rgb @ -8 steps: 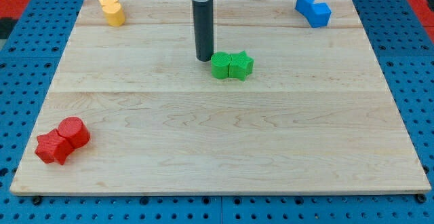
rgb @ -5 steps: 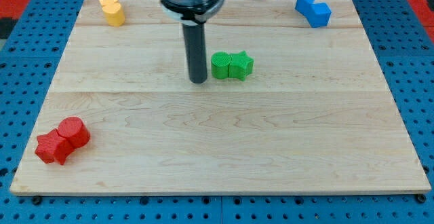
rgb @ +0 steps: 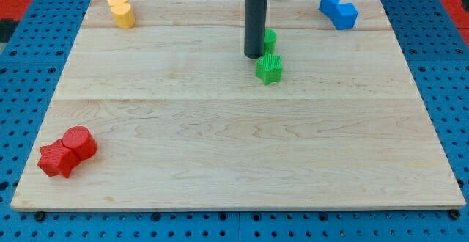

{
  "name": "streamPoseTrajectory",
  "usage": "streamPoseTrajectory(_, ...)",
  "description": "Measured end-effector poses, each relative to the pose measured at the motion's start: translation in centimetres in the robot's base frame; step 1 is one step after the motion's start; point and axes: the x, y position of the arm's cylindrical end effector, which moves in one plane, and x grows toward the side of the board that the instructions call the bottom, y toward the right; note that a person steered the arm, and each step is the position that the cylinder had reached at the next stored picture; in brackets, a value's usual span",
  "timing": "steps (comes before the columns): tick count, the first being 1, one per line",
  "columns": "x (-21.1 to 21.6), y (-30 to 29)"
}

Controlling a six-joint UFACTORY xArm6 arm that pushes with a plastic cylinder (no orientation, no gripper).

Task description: Push the green circle towards up

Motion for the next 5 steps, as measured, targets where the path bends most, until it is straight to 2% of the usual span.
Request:
streamPoseTrajectory(2,-3.9,1.4)
streamPoseTrajectory(5,-5.0,3.3)
